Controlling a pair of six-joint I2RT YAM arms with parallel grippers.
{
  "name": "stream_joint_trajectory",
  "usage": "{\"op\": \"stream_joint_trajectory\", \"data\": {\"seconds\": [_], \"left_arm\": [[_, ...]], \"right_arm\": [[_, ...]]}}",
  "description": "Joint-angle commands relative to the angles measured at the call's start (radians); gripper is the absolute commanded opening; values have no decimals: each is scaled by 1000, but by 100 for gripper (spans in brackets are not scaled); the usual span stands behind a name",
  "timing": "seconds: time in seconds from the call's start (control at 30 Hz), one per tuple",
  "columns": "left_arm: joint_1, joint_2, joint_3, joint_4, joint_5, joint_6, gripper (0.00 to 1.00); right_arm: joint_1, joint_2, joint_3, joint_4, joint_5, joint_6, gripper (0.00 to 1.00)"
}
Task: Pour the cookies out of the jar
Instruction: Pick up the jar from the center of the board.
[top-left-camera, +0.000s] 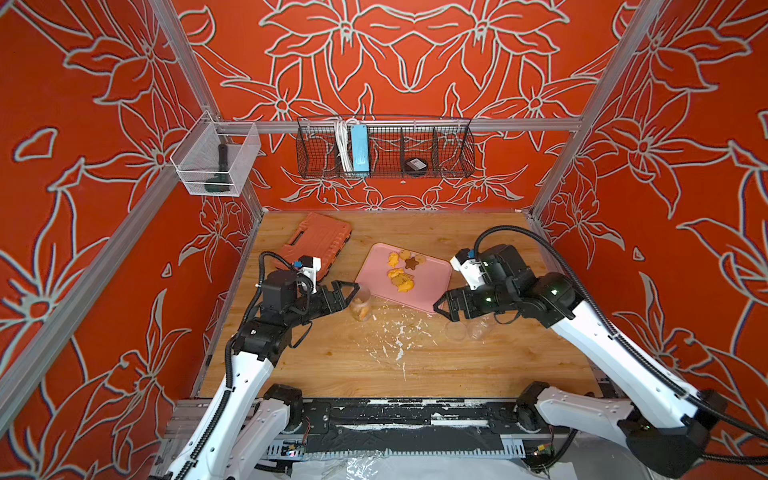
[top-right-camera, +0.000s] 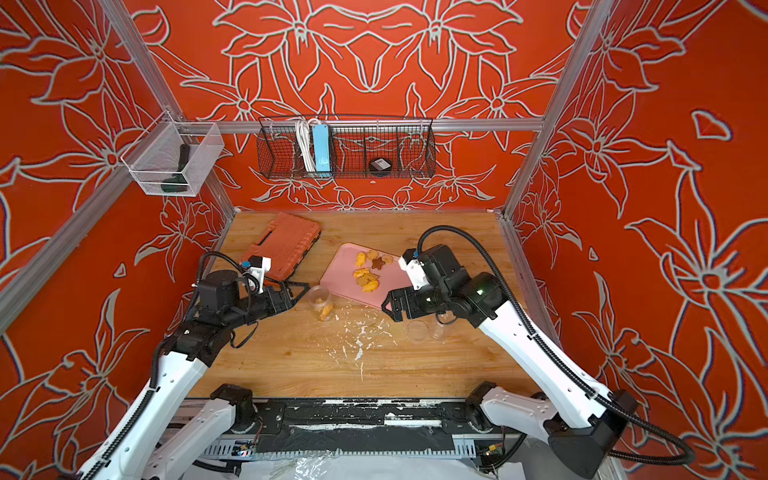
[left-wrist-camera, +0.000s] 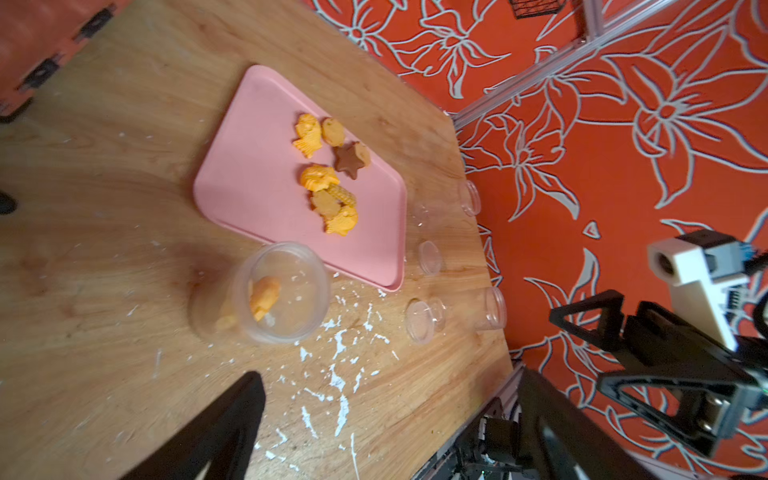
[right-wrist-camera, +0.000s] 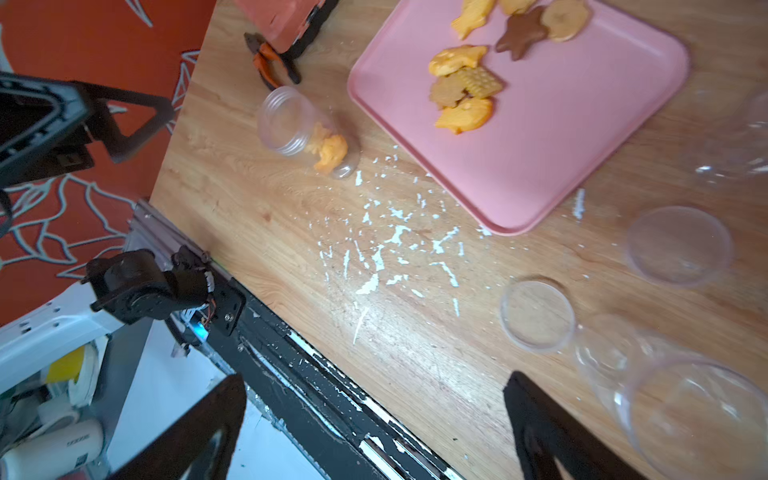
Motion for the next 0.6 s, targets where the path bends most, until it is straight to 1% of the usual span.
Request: {"op": "stream_joint_trajectory", "data": {"seconds": [0.0,0.07,0.17,0.27,0.37,0.5,0.57], "left_arm": [[6,18,-9,-86,-98,27,96],[7,36,-13,-99,-124,31,96],[6,34,-35,-92,-181,-3,98],[7,-8,-72,-65,-230,-68,98],[6,-55,-113,-74,-307,-160,97],[6,-95,-132,-158,-412,-246,97],[6,-115,-140,-192,-445,-276,97]], "right_arm": [[32,15,-11,75,-27,29,99],[48,34,-15,100,-18,39,99],[103,105,5,114,33,52,99],[185,212,77,112,97,36,99],[251,324,172,114,147,16,99],[317,471,298,117,218,-34,99],[342,536,353,118,247,-57,99]]}}
